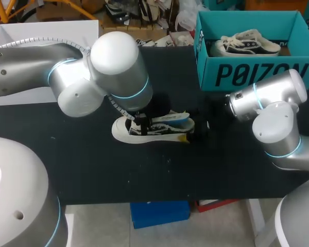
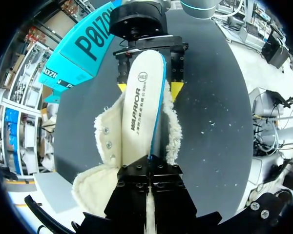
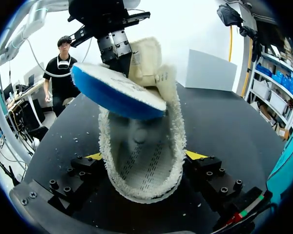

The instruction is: Take the shoe out of the shoebox, open the shoe tongue, remove and reinsert the insole, then place the shoe into the shoebox

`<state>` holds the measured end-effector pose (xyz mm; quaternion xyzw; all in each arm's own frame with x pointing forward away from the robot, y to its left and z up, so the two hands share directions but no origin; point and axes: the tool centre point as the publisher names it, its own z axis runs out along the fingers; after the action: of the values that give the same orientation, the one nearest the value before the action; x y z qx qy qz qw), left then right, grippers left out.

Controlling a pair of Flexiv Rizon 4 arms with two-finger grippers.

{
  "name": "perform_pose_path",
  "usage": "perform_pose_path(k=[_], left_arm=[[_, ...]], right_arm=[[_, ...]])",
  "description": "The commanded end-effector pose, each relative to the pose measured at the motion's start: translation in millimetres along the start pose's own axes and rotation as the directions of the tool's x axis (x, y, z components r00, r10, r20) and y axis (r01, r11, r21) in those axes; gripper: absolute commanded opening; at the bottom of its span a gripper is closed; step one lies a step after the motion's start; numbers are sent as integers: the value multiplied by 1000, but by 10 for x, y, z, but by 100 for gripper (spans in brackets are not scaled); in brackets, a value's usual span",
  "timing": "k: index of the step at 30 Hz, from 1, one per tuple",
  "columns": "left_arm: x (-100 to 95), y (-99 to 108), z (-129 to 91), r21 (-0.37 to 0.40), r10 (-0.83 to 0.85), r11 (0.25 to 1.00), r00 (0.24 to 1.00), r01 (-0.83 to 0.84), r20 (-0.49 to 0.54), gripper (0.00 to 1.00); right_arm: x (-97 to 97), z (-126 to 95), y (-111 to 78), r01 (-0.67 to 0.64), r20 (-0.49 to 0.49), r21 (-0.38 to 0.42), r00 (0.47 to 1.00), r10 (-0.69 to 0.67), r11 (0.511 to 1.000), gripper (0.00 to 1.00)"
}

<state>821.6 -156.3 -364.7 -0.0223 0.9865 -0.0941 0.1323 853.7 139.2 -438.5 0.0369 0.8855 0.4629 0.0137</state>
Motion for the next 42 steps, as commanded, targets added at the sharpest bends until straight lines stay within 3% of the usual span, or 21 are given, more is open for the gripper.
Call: perform_pose_path(k=[1,5,8,14,22,42], left_arm=[[-21,-5,13,30,17,999,1000,-16,-17,0],[-83,-127,91,69,59,996,998,-57,-36,0],[-127,-230,138,102,85,992,995,-80,-50,22],[-162,-348,175,171,145,977,987,-131,-68,33],[-125,-453,194,225,225,954,969,-198,-99,38],[-16,-795,308,218,306,935,946,-279,-102,41]], right_arm=[[-23,-2,-36,-2,-1,3,1000,2,1000,0],[-23,-2,-36,-2,-1,3,1000,2,1000,0],[-23,-2,-36,-2,-1,3,1000,2,1000,0],[-23,-2,-36,-2,-1,3,1000,2,1000,0],[-23,-2,-36,-2,-1,3,1000,2,1000,0],[-23,-2,-36,-2,-1,3,1000,2,1000,0]])
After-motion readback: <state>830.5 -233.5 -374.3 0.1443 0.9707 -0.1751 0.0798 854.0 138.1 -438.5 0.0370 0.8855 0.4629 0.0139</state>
